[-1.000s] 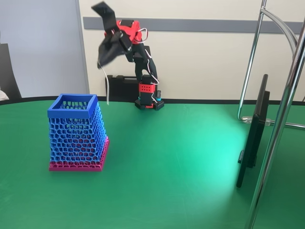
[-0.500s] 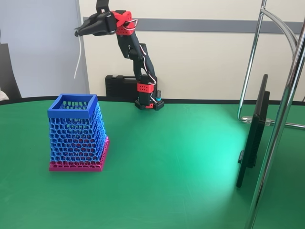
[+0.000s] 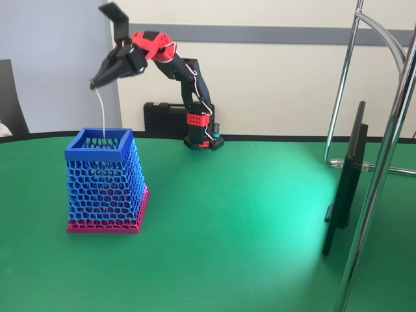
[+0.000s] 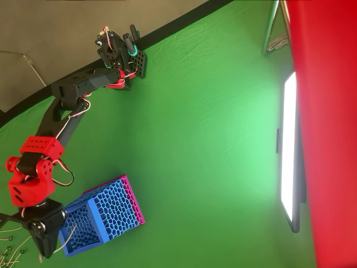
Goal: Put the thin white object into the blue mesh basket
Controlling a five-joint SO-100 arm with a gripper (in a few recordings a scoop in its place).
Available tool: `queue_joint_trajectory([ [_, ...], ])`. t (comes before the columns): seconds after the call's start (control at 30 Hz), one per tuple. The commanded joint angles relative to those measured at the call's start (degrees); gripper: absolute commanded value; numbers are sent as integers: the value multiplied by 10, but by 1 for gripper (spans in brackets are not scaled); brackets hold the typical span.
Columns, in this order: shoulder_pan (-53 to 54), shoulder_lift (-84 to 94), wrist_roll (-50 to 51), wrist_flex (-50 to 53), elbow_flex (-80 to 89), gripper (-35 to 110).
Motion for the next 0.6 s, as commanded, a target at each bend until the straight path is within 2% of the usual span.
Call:
queue_joint_trajectory([
  [0.0,-6,47,5,-52,56,1],
  [0.23,-4,108,-3,-152,248,1],
  [0.43,-16,171,23,-137,339,1],
  [0.57,-21,214,47,-116,385,8],
])
